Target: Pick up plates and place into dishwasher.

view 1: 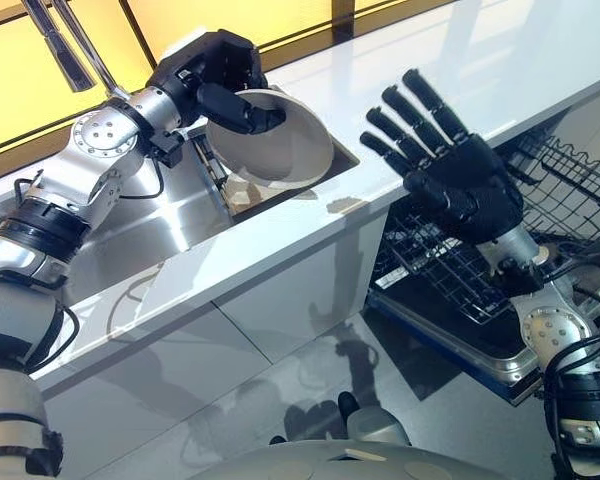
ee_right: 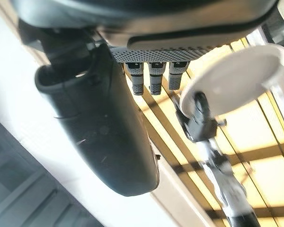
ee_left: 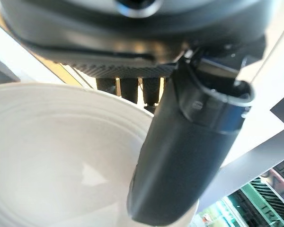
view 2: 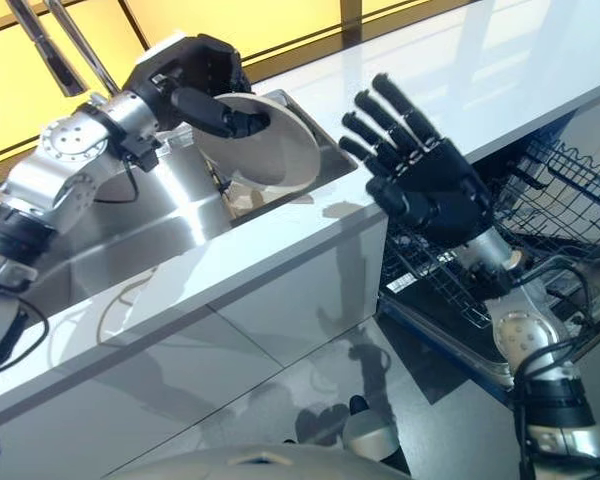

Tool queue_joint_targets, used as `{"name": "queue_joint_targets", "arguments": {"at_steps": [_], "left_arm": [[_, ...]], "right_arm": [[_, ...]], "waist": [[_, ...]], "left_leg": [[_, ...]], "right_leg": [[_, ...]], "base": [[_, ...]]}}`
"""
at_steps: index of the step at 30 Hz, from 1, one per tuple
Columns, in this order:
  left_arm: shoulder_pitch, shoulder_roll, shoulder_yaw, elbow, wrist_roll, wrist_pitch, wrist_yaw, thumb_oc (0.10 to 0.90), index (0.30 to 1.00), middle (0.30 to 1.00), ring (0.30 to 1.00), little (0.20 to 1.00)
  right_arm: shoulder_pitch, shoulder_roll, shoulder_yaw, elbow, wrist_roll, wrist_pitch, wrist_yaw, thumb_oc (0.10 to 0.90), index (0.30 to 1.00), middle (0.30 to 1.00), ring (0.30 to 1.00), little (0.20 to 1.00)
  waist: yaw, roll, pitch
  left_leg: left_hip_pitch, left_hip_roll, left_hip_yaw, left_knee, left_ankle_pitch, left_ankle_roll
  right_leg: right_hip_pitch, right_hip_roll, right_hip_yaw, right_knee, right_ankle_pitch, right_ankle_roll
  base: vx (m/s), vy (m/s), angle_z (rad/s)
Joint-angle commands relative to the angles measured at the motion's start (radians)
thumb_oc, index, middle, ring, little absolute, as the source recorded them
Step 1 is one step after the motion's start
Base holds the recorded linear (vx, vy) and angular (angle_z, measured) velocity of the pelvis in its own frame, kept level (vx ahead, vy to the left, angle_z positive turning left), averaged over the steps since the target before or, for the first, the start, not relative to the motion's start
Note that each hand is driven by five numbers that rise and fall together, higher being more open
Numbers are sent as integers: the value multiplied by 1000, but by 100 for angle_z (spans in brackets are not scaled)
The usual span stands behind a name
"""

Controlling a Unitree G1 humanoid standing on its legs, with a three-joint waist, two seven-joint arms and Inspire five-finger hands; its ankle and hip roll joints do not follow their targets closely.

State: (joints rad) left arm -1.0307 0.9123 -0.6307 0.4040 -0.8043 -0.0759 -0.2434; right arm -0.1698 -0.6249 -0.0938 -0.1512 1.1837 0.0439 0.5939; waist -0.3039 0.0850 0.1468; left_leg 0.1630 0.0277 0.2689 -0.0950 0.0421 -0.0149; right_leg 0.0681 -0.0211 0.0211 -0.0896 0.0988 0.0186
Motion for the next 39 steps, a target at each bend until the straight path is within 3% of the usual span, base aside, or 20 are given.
{"name": "queue_joint_targets", "arguments": {"at_steps": [1,6,11,15,25,39], "left_arm": [[-191,15,126,27,-58,-123,76,100,300,300,300,200],[-185,-19,122,-60,-32,-100,139,100,300,300,300,200],[-177,-40,115,-92,-13,-108,155,100,300,300,300,200],[-169,-52,115,-121,0,-111,157,100,300,300,300,200],[-184,-79,86,-116,-19,-127,145,100,300,300,300,200],[-169,-147,84,-102,-1,-99,127,100,300,300,300,200]], "right_arm": [[-122,-60,-53,7,-85,-154,-73,800,900,900,900,900],[-169,-132,7,84,-363,-257,-206,800,900,900,900,900],[-233,-177,73,132,-567,-270,-309,800,900,900,900,900],[-264,-213,122,151,-693,-238,-342,800,900,900,900,900],[-349,-205,231,197,-664,-198,-355,800,900,900,900,900],[-409,-146,250,194,-614,-199,-390,800,900,900,900,900]], "waist": [[27,2,-102],[39,-2,-102],[52,-5,-99],[60,-7,-94],[74,-11,-90],[74,-15,-88]], "left_leg": [[20,-28,5,12,-79,25],[23,-28,-12,11,-76,24],[23,-30,-29,11,-74,24],[22,-31,-41,12,-71,24],[24,-29,-50,12,-70,25],[29,-27,-46,14,-73,27]], "right_leg": [[-5,33,-2,54,-75,74],[1,33,-7,53,-76,70],[8,32,-14,53,-78,66],[10,32,-17,57,-80,64],[17,30,-25,59,-81,61],[21,31,-22,60,-82,63]], "base": [[0,0,0],[0,0,0],[-2,-1,1],[-10,-6,4],[-1,-1,0],[0,0,0]]}}
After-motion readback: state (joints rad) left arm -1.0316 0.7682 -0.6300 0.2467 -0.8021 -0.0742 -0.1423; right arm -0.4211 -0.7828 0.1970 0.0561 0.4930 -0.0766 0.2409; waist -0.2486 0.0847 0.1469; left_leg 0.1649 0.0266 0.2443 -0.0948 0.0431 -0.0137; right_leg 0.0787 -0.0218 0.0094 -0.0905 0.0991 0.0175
